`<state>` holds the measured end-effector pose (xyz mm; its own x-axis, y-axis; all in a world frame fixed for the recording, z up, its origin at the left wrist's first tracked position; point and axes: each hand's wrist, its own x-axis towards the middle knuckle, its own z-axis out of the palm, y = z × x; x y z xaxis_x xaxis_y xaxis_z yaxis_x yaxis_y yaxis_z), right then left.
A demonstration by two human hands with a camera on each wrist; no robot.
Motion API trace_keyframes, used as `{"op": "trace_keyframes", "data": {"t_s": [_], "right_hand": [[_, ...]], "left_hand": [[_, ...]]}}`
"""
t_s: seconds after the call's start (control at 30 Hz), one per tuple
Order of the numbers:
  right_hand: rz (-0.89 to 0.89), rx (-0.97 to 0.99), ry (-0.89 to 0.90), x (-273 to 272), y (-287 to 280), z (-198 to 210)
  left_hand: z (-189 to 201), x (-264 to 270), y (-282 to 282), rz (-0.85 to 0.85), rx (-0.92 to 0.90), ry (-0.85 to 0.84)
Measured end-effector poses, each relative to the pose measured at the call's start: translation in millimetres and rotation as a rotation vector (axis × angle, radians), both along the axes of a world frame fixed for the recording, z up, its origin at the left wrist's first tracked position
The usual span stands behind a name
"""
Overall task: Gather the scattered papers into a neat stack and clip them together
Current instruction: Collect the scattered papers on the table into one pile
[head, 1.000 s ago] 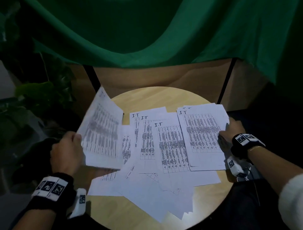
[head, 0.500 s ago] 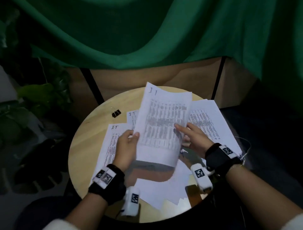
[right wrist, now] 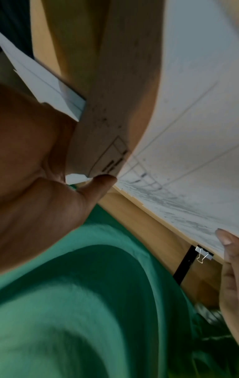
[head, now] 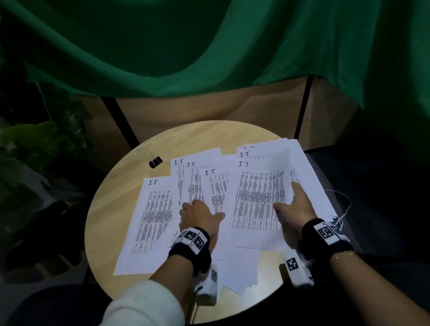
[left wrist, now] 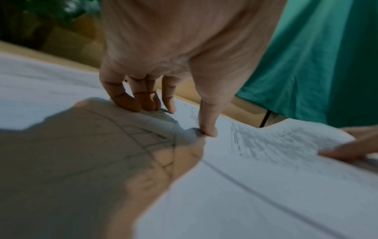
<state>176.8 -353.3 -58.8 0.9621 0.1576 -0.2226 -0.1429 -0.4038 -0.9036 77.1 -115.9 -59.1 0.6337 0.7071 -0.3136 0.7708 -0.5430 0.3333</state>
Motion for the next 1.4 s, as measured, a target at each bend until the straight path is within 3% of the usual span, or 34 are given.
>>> {"op": "trace_keyframes", "data": {"t_s": [0.13,0.27,0.43,0.63,0.93,1.13,1.23,1.33,1.4], "right_hand": [[0.015,0.074,-0.02,7.8,-4.4,-13.8],[0.016,0.086,-0.042,1.8,-6.6,-2.3],[-0.001,0.031,-0.088,2.3,-13.4,3.6],[-0.064,0.125,-0.064,3.6,-24.9,7.7],[0.03,0.102,-0.042,-10.7,-21.6,0.6],[0.026,0.159,-0.019,-10.5,-22.0,5.8],[0.07,0.184,-0.029,-12.9,-15.1,7.3],[0.122,0.201,-0.066,-19.9,-9.4,9.7],[0.205,0.142,-0.089,-22.6,-4.6,6.7]], "left_hand": [[-6.7,12.2,6.8,0.048,-0.096,-0.007],[-8.8,17.0,6.8,0.114,-0.039,-0.049],[-3.5,25.4,9.8,0.086,-0.03,0.007],[-2.8,30.3,28.7,0.087,-0.103,0.001],[11.5,4.3,38.1,0.05,0.031,0.112],[16.8,-15.2,75.3,0.114,-0.096,-0.022],[23.2,-35.8,89.9,0.153,-0.027,-0.129],[41.6,-52.4,105.1,0.146,0.105,-0.366],[68.1,-60.7,117.4,0.14,0.097,-0.616]]}}
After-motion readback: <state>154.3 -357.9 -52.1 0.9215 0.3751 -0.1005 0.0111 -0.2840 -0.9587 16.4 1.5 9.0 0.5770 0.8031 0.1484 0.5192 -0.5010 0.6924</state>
